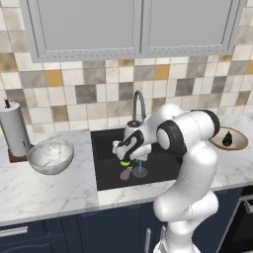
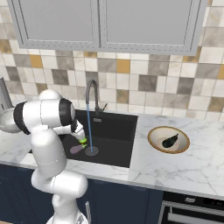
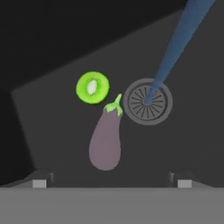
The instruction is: Pick the eggplants from the sink and place them in one bowl. Place the kiwi in the other bowl. Then turn off the sink faucet.
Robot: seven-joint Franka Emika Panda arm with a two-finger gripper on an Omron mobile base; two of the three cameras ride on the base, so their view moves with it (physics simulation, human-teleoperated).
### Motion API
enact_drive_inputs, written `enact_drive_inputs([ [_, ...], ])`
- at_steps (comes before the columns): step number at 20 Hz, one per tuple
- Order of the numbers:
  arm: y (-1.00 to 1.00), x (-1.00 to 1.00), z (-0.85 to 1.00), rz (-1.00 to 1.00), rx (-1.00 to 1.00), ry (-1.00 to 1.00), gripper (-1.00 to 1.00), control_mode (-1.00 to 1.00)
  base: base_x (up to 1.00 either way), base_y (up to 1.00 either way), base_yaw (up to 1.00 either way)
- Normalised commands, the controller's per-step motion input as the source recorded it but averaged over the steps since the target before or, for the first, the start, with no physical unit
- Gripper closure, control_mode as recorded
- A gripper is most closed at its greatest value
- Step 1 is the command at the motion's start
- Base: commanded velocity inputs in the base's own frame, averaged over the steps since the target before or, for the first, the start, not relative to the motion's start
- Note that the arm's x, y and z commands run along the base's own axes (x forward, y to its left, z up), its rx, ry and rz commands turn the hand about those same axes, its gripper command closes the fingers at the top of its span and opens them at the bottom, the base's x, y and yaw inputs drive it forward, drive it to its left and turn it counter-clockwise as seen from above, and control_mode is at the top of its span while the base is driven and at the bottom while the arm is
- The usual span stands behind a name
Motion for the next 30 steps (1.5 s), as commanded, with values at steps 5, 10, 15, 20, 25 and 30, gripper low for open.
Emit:
enact_drive_inputs([
  [5,0.05,0.21,-0.36,-0.03,0.00,0.02,-1.00,-1.00,0.00,0.00,0.00],
  [10,0.03,0.21,-0.38,-0.03,0.00,0.00,-1.00,-1.00,0.00,0.00,0.00],
  [15,0.00,0.09,-0.37,-0.03,0.00,0.00,-1.00,-1.00,0.00,0.00,0.00],
  [20,0.00,0.00,-0.37,-0.03,-0.01,0.00,-1.00,-1.00,0.00,0.00,0.00],
  [25,0.00,0.03,-0.38,-0.03,0.00,0.00,-1.00,-1.00,0.00,0.00,0.00],
  [30,0.03,0.22,-0.39,-0.01,0.00,0.00,-1.00,-1.00,0.00,0.00,0.00],
])
